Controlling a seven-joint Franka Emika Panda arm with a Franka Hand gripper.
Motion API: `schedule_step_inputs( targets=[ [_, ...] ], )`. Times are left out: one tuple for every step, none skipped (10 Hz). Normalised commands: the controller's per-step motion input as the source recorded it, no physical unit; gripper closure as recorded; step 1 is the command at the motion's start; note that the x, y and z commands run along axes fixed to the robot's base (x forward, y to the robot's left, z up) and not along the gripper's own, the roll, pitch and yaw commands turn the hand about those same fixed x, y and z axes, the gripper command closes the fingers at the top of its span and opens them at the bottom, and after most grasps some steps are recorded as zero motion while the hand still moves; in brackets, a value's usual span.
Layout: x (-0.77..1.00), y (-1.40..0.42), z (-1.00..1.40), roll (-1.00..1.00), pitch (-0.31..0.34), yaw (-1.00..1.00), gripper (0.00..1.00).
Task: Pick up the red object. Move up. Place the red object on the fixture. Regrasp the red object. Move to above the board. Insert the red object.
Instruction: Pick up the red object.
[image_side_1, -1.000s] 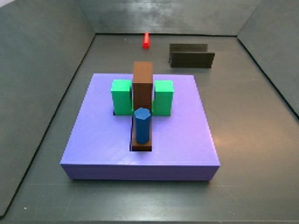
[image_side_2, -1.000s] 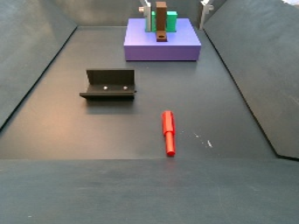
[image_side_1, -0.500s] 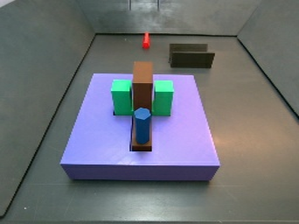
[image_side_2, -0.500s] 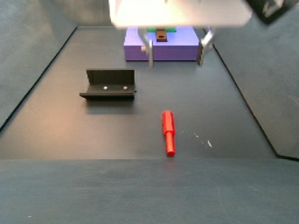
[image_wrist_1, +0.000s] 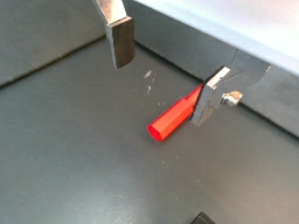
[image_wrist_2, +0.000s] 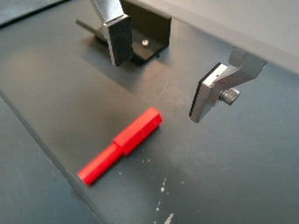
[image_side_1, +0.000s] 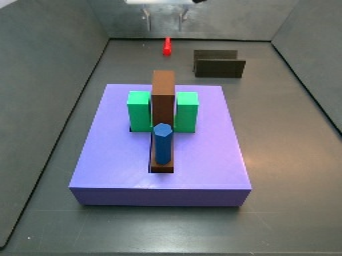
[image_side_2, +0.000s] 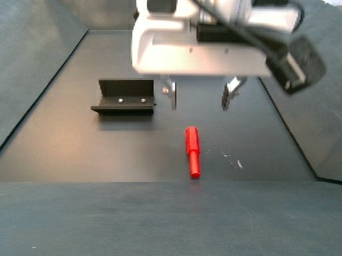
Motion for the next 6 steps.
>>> schedule_step_inputs(
  targets=[
    [0.05,0.09,-0.49,-0.27,-0.14,-0.05,0.0],
    [0.0,0.03,-0.48,-0.2,-0.187,-0.05,0.0],
    [0.0,0.06,-0.5,-0.19,-0.234,-0.06,0.0],
    [0.0,0.07,-0.49,-0.19,-0.213,-0.04,0.0],
    [0.0,0.1,-0.49,-0.2,-0.194,-0.04,0.0],
    [0.01,0.15,-0.48,-0.2,-0.15,-0.07,0.0]
  ],
)
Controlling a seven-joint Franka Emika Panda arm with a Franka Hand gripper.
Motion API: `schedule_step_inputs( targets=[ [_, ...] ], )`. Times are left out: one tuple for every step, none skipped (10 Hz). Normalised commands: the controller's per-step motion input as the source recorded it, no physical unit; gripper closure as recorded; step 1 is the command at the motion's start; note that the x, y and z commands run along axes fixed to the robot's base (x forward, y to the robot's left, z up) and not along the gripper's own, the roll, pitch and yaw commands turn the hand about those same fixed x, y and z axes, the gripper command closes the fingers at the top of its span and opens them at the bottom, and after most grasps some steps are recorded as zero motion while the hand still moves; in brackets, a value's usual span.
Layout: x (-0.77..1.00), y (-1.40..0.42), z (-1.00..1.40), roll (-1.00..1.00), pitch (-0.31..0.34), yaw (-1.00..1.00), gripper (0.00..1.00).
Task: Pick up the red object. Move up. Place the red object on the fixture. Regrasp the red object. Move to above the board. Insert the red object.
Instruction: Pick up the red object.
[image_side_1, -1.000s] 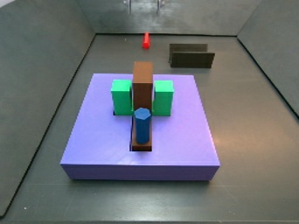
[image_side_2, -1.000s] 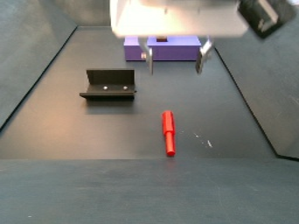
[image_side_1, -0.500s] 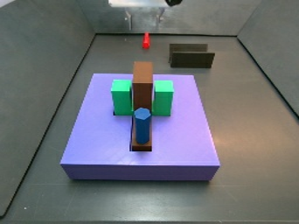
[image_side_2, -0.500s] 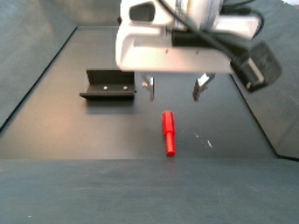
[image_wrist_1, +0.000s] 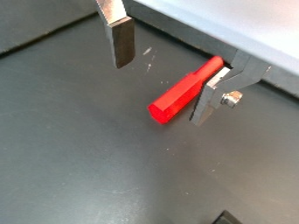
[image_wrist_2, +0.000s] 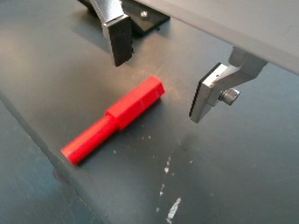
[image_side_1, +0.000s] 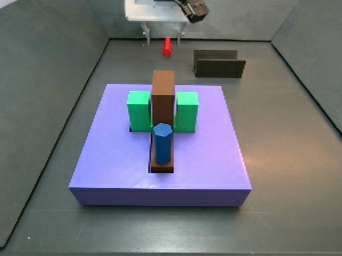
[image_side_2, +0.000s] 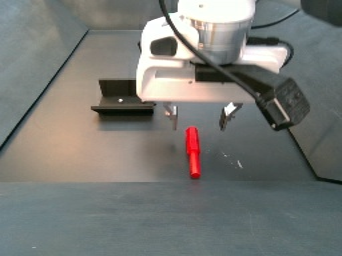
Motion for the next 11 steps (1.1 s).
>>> schedule_step_inputs(
  targets=[
    [0.06,0.17,-0.39,-0.2,-0.136,-0.05,0.0],
    [0.03,0.16,-0.41,-0.19,-0.203,0.0,0.0],
    [0.04,0.08,-0.33,-0.2,-0.196,0.0,0.0],
    [0.11,0.0,-0.11,-0.19,-0.117,0.0,0.0],
    [0.11,0.0,-0.02,-0.17,-0.074,-0.03,0.0],
    [0.05,0.0,-0.05,-0.17,-0.076,-0.05,0.0],
    [0.1,-0.01,0.0,-0.14,-0.054,-0.05,0.0],
    [0.05,-0.02,-0.06,-0.14,-0.086,-0.02,0.0],
    [0.03,0.0,-0.17,-0.15,-0.097,-0.02,0.0],
    [0.0,0.0,-0.2,-0.15,-0.101,-0.03,0.0],
    [0.0,0.0,-0.18,-0.15,-0.083,-0.03,0.0]
  ],
)
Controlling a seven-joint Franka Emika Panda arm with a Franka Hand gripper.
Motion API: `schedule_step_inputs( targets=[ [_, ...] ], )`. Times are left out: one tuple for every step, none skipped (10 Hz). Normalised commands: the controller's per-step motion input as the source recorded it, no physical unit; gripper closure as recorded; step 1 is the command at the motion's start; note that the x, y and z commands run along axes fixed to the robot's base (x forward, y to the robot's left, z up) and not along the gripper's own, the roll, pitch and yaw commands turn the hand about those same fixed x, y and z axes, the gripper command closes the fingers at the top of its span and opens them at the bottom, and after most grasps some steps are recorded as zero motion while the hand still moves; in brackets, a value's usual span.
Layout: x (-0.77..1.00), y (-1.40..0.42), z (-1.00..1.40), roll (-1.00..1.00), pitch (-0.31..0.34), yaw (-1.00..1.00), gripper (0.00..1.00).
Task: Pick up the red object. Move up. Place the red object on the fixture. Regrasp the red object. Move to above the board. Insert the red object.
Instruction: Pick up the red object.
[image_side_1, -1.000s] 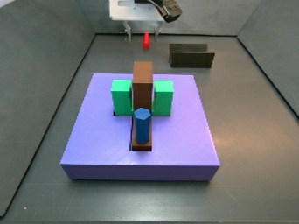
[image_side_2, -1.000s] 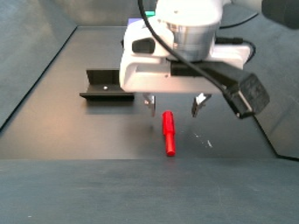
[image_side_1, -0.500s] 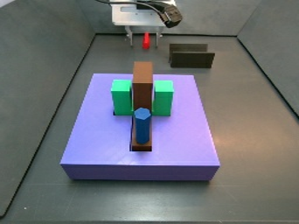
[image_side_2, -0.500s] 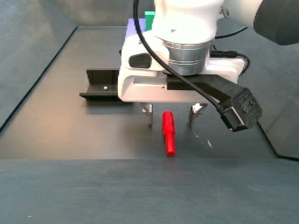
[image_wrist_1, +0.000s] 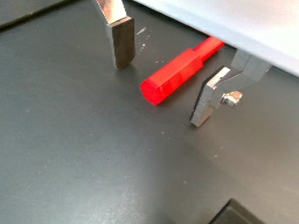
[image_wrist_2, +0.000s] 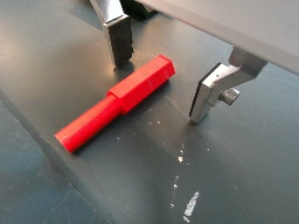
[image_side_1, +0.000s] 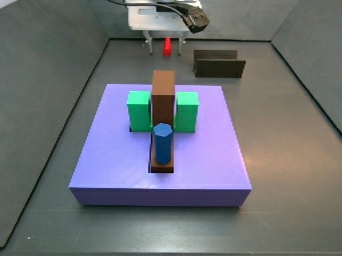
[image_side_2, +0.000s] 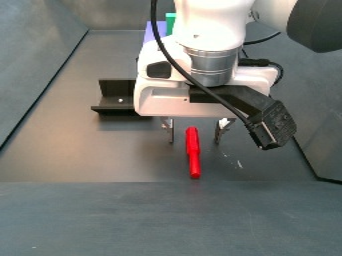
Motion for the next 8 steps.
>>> schedule_step_inputs(
  targets=[
    [0.0,0.02,-0.14,-0.13,-0.02,-0.03,0.0],
    [0.0,0.0,0.0,0.0,0.0,0.0,0.0],
    [0.0,0.0,0.0,0.0,0.0,0.0,1.0],
    [0.0,0.0,0.0,0.0,0.0,0.0,1.0],
    [0.0,0.0,0.0,0.0,0.0,0.0,1.0],
    [0.0,0.0,0.0,0.0,0.0,0.0,1.0],
    [0.0,0.0,0.0,0.0,0.0,0.0,1.0],
    [0.0,0.0,0.0,0.0,0.0,0.0,1.0]
  ],
)
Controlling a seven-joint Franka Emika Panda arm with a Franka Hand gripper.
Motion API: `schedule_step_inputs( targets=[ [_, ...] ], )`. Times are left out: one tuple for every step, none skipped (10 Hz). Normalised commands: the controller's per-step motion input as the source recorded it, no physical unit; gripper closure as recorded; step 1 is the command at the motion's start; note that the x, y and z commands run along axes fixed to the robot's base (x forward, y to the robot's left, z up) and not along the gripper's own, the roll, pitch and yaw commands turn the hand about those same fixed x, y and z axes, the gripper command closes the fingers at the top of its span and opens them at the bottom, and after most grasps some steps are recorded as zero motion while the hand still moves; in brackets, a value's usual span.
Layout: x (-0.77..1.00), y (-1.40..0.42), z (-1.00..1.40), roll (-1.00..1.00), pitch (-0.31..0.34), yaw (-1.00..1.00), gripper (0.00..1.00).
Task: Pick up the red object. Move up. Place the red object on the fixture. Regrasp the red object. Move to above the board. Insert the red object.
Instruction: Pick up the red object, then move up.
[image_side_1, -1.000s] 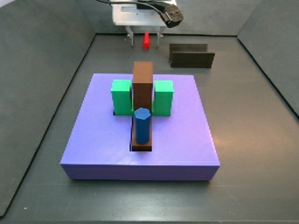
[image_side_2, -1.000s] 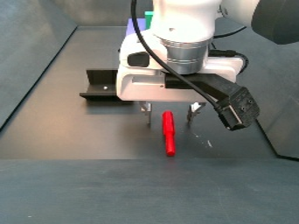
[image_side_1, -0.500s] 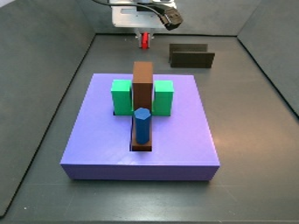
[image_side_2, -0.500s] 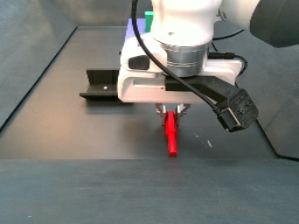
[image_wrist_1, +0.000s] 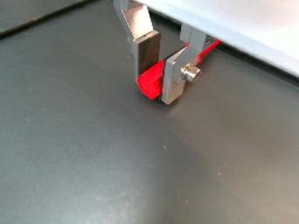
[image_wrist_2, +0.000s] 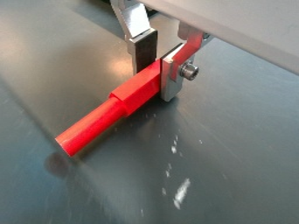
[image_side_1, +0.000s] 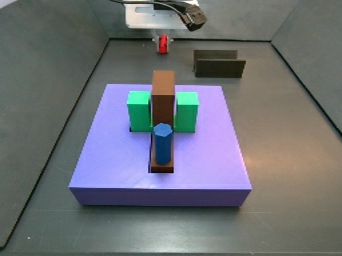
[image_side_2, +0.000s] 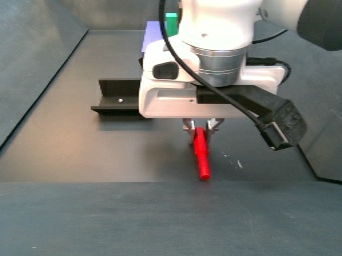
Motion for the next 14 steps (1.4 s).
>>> schedule_step_inputs(
  targets=[
    [0.0,0.0,0.0,0.0,0.0,0.0,1.0],
    [0.0,0.0,0.0,0.0,0.0,0.0,1.0],
    [0.0,0.0,0.0,0.0,0.0,0.0,1.0],
    [0.0,0.0,0.0,0.0,0.0,0.0,1.0],
    [0.0,0.0,0.0,0.0,0.0,0.0,1.0],
    [0.0,0.0,0.0,0.0,0.0,0.0,1.0],
    [0.0,0.0,0.0,0.0,0.0,0.0,1.0],
    [0.0,0.0,0.0,0.0,0.0,0.0,1.0],
    [0.0,0.0,0.0,0.0,0.0,0.0,1.0],
    [0.0,0.0,0.0,0.0,0.0,0.0,1.0],
    [0.0,0.0,0.83,0.0,0.0,0.0,1.0],
    [-0.06,0.08,0.82,0.01,0.019,0.02,1.0],
    [-0.1,0.05,0.65,0.02,0.055,0.0,1.0],
    [-0.05,0.0,0.27,0.08,0.051,0.01,1.0]
  ],
)
